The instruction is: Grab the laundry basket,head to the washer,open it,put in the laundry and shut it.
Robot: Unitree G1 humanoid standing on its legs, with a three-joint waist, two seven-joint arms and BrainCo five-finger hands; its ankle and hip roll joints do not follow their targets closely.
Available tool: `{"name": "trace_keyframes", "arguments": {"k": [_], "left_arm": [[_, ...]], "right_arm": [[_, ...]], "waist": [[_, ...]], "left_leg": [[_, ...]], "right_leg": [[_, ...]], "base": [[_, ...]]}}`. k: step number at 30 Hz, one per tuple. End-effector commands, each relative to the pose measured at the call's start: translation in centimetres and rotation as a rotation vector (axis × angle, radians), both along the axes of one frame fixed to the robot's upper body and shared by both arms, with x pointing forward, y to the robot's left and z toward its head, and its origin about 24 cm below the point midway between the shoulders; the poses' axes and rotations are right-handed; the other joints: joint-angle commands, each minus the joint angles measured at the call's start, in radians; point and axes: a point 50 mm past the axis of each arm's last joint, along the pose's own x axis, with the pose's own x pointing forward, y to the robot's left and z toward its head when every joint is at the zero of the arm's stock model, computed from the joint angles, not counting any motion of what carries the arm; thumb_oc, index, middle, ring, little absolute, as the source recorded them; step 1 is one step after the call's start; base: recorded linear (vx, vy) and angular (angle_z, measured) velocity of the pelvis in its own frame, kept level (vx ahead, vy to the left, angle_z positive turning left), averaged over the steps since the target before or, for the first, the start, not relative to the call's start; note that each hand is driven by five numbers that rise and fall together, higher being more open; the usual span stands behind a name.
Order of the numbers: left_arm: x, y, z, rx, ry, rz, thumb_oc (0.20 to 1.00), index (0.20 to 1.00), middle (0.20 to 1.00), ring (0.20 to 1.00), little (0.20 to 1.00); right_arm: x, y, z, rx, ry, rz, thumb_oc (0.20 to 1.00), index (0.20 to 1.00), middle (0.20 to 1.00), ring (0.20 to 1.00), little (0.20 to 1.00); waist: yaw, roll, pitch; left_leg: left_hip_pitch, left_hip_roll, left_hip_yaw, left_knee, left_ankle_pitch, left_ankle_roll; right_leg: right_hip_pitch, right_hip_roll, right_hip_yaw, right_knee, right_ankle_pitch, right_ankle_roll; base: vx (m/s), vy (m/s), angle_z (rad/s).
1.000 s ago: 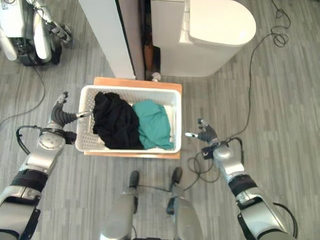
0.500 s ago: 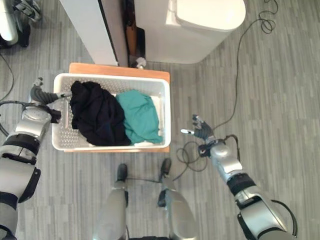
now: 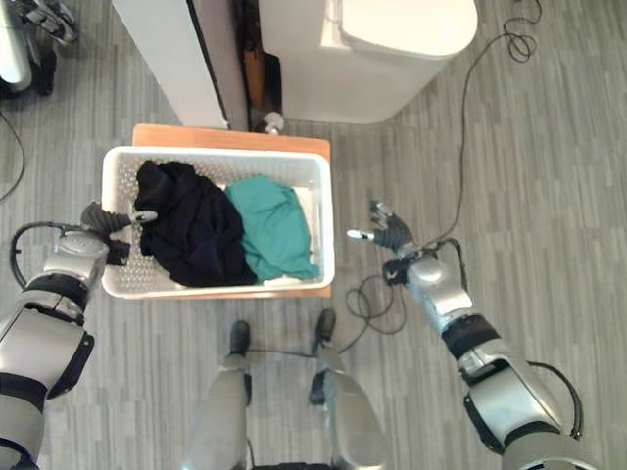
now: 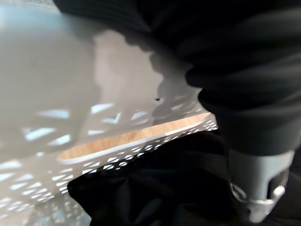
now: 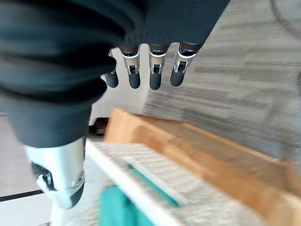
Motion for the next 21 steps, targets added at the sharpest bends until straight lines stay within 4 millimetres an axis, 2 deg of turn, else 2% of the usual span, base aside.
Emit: {"name": "trace_keyframes", "arguments": {"k": [1,6,10,11,16,21], "left_arm": [[-0.6,0.5,-1.0,-0.025,0.019,0.018,1.000,1.000,1.000,1.000,1.000],[-0.9,1.0,-1.0,-0.023,0.024,0.032,1.000,1.000,1.000,1.000,1.000],[-0.6,0.1,-1.5,-0.038,0.032,0.003,1.000,1.000,1.000,1.000,1.000],[-0.3,-0.4,-1.7,-0.036,0.034,-0.014,1.000,1.000,1.000,1.000,1.000],[0.2,-1.9,-2.3,-0.049,0.041,-0.043,1.000,1.000,1.000,1.000,1.000],[0.5,-2.8,-2.6,-0.052,0.037,-0.058,1.000,1.000,1.000,1.000,1.000]], "right_arm": [[0.1,-0.1,3.6,0.044,-0.151,0.027,1.000,1.000,1.000,1.000,1.000],[-0.7,2.4,4.2,0.138,-0.168,0.124,1.000,1.000,1.000,1.000,1.000],[-0.7,3.3,2.9,0.098,-0.122,0.137,1.000,1.000,1.000,1.000,1.000],[-0.6,3.6,1.8,0.043,-0.087,0.129,1.000,1.000,1.000,1.000,1.000],[0.2,3.9,0.4,-0.067,-0.043,0.056,1.000,1.000,1.000,1.000,1.000],[0.4,4.1,-0.2,-0.021,-0.040,-0.036,1.000,1.000,1.000,1.000,1.000]], "waist": [[0.008,0.018,-0.004],[0.008,0.001,-0.010],[0.016,-0.003,-0.006],[0.021,-0.003,-0.002],[0.031,0.005,0.014],[0.035,0.014,0.026]], "left_leg": [[-0.033,0.012,-0.033,0.056,-0.035,0.035],[-0.038,0.018,-0.036,0.057,-0.034,0.031],[-0.050,0.017,-0.042,0.066,-0.035,0.031],[-0.056,0.015,-0.047,0.069,-0.034,0.032],[-0.075,0.007,-0.059,0.076,-0.031,0.033],[-0.098,0.001,-0.066,0.079,-0.026,0.036]], "right_leg": [[0.017,-0.059,0.013,0.104,-0.137,0.096],[0.014,-0.054,0.012,0.104,-0.136,0.097],[0.012,-0.053,0.006,0.102,-0.137,0.094],[0.011,-0.055,0.000,0.101,-0.138,0.093],[0.006,-0.059,-0.010,0.102,-0.140,0.089],[-0.007,-0.064,-0.023,0.107,-0.142,0.086]], "base": [[0.00,0.000,0.00],[0.00,0.000,0.00],[0.00,0.000,0.00],[0.00,0.000,0.00],[0.00,-0.016,0.05],[0.00,-0.014,0.14]]}}
